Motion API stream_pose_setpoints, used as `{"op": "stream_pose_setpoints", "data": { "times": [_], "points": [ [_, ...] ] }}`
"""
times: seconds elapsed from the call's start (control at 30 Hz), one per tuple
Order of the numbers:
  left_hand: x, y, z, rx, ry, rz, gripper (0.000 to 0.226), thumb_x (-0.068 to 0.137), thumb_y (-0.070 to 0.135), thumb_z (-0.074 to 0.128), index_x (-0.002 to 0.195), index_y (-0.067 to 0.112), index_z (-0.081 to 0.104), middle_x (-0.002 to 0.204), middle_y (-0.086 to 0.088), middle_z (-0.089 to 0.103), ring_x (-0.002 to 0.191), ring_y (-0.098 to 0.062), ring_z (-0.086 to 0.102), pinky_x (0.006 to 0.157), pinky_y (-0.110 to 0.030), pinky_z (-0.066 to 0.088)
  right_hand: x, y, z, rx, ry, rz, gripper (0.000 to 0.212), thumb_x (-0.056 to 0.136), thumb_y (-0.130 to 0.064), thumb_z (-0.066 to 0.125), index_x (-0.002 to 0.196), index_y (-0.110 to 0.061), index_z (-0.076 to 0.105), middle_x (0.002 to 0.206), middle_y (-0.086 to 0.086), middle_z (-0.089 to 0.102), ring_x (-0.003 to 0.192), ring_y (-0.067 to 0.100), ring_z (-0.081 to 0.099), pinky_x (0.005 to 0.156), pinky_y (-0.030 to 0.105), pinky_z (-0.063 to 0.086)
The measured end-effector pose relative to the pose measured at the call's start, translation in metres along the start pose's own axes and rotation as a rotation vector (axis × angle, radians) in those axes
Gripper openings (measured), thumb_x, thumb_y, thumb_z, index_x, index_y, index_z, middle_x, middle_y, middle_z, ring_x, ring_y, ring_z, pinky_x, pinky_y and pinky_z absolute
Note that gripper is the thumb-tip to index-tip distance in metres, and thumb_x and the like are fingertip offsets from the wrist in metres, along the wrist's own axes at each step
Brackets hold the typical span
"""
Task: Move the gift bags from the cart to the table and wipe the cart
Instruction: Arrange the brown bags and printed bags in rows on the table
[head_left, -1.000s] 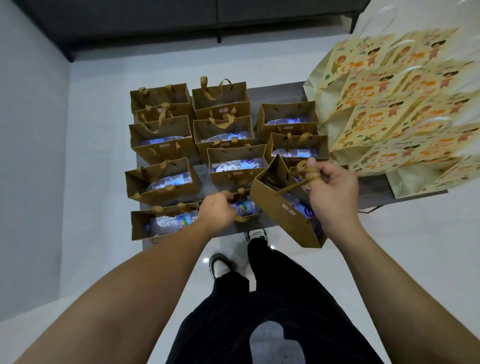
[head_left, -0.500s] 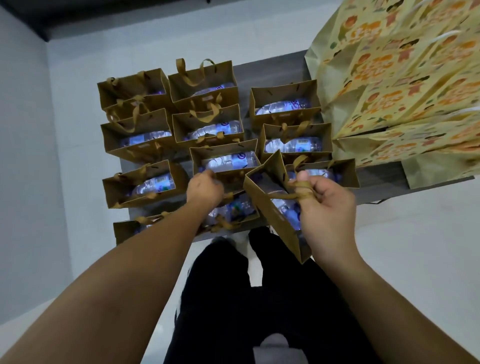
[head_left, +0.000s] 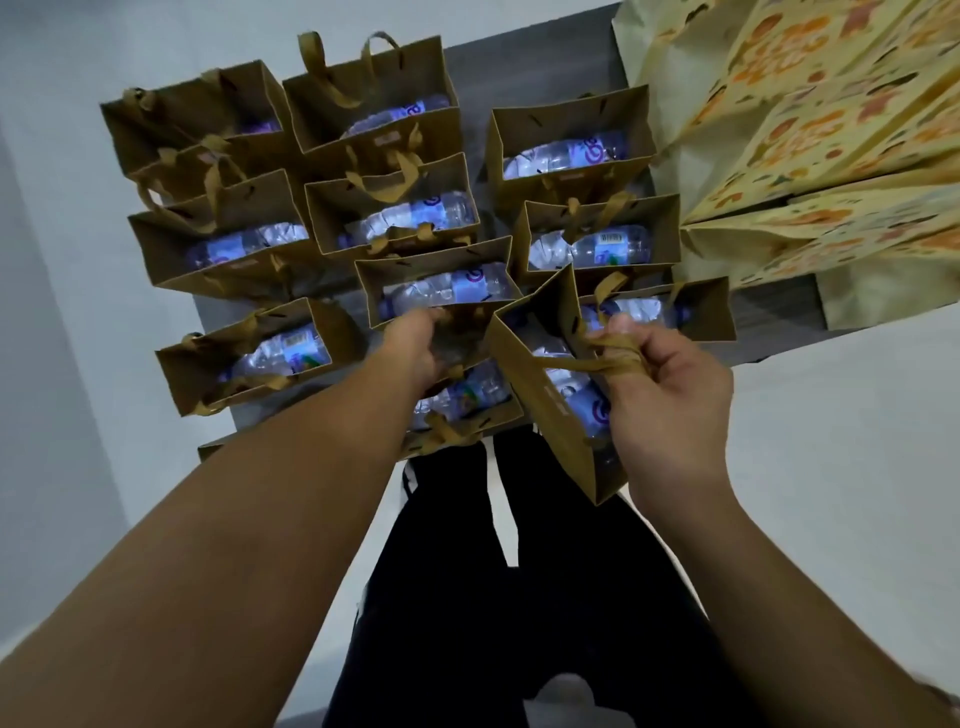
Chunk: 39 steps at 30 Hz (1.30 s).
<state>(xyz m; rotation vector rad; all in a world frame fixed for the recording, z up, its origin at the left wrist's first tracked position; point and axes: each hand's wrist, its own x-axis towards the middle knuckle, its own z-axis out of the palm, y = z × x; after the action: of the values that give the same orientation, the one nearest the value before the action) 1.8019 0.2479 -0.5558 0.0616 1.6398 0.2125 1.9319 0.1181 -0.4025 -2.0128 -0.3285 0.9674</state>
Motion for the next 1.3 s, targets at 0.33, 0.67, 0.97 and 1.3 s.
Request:
{"op": "stream_pose_setpoints", "data": {
  "times": [0.33, 0.67, 0.97, 1.3],
  "points": [
    [-0.008, 0.018, -0.009, -0.345, 0.094, 0.129, 0.023, 0.100, 0.011, 0.054, 0.120, 0.007, 0.065, 0.065, 0.002, 0.067, 0.070, -0.011, 0.070, 0.087, -0.036, 0.060, 0.005, -0.015, 0.012, -0.020, -0.016, 0.022, 0.027, 0.099, -0.034, 0.059, 0.080, -0.024, 0.075, 0.078, 0.007, 0.073, 0.077, 0.018, 0.070, 0.077, 0.038, 0.057],
    [0.005, 0.070, -0.009, -0.662, 0.016, 0.187, 0.012, 0.101, -0.003, 0.049, 0.102, 0.003, 0.059, 0.108, -0.022, 0.062, 0.088, -0.026, 0.067, 0.062, -0.032, 0.062, 0.013, -0.019, 0.019, -0.032, -0.004, 0.064, 0.023, 0.096, -0.038, 0.057, 0.080, -0.029, 0.071, 0.077, 0.002, 0.071, 0.078, 0.015, 0.067, 0.073, 0.029, 0.054],
    [0.022, 0.067, -0.016, 0.605, 0.444, 0.399, 0.022, 0.094, 0.030, 0.066, 0.114, 0.020, 0.068, 0.107, -0.004, 0.066, 0.092, -0.022, 0.061, 0.081, -0.035, 0.056, 0.016, -0.019, 0.024, -0.048, -0.003, 0.045, 0.021, 0.094, -0.039, 0.057, 0.078, -0.034, 0.068, 0.071, -0.002, 0.067, 0.066, 0.000, 0.060, 0.061, 0.014, 0.049],
    [0.022, 0.074, 0.013, 0.391, 0.168, 0.086, 0.017, 0.099, 0.018, 0.056, 0.112, 0.011, 0.065, 0.071, 0.000, 0.057, 0.050, -0.007, 0.048, 0.034, -0.015, 0.034, 0.016, -0.012, 0.018, -0.025, 0.019, 0.036, 0.021, 0.097, -0.033, 0.059, 0.079, -0.037, 0.069, 0.070, -0.006, 0.068, 0.068, -0.001, 0.062, 0.059, 0.008, 0.048]
  ]
}}
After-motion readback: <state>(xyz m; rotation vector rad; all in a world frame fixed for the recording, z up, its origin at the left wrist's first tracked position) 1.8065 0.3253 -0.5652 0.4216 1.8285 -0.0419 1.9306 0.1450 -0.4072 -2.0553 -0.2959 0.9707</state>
